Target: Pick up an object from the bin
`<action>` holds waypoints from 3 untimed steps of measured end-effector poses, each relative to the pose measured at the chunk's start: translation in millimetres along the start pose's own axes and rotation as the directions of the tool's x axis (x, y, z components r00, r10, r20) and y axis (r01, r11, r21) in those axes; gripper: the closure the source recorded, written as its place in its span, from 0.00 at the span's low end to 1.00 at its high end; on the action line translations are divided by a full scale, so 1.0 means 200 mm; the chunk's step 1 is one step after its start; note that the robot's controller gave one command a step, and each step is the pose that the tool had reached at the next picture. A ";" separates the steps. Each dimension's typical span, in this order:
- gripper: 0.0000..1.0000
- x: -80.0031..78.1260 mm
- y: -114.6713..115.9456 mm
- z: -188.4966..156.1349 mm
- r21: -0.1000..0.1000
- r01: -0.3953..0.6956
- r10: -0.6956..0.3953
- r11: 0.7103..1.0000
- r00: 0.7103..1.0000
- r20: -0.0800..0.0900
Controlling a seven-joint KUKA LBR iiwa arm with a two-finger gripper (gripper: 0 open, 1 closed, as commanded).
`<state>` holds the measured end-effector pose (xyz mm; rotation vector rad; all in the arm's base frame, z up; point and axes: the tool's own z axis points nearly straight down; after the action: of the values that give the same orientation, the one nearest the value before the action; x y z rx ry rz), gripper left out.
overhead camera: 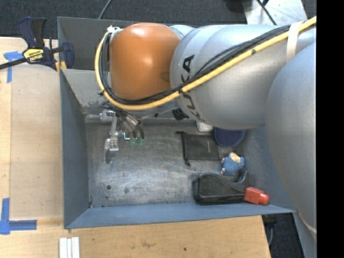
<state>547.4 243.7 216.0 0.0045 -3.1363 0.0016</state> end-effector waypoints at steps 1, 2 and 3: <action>0.00 -0.24 -0.24 0.14 0.000 -0.051 0.051 0.999 0.999 0.009; 0.00 -0.38 -0.48 0.40 0.000 -0.219 0.219 0.976 0.976 0.004; 0.00 -0.12 -0.52 0.71 -0.006 -0.136 0.136 0.991 0.991 0.018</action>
Offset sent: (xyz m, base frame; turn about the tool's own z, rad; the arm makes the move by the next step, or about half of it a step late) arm 0.0451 -0.0438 -0.0272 0.0448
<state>571.0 140.1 73.8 -0.2106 -3.1478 -0.0059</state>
